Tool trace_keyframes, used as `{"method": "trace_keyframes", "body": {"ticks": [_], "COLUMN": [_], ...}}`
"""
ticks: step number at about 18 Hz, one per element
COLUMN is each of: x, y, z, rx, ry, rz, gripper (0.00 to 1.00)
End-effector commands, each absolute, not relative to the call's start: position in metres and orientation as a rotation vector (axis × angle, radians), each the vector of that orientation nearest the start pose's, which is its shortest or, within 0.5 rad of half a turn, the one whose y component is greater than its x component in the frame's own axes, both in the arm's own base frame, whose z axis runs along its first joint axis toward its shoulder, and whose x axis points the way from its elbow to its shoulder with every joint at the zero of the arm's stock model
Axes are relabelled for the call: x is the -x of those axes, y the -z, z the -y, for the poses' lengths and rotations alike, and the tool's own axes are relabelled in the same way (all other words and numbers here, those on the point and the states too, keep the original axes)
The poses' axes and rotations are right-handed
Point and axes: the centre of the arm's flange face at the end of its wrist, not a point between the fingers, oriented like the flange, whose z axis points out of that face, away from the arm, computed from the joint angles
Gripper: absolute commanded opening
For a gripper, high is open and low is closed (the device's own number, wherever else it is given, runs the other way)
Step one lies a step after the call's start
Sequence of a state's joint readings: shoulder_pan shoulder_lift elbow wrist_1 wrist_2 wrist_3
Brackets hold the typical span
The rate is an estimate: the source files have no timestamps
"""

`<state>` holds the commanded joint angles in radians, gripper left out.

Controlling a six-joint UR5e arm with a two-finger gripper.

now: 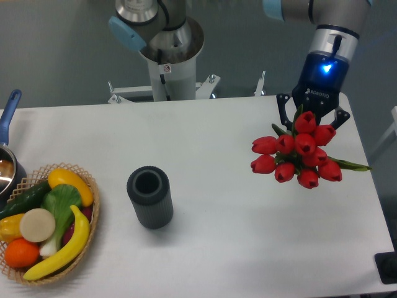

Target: Insert the flowers into the vase

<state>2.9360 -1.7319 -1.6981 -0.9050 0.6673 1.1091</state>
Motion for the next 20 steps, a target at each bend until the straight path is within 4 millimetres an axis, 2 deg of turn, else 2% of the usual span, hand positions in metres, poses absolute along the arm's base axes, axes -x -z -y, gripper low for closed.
{"method": "trace_keyframes", "body": {"ticks": [9, 16, 17, 20], "x": [0.507, 0.502, 0.500, 0.484], "y": [-0.455, -0.458, -0.459, -0.462], "z": [-0.319, -0.328, -0.330, -0.352], "rx": [2.172, 2.171, 2.168, 2.096], "ry": [-0.051, -0.052, -0.049, 0.017], "rz": [0.085, 0.054, 0.050, -0.010], "gripper": [0.33, 0.33, 0.33, 0.33]}}
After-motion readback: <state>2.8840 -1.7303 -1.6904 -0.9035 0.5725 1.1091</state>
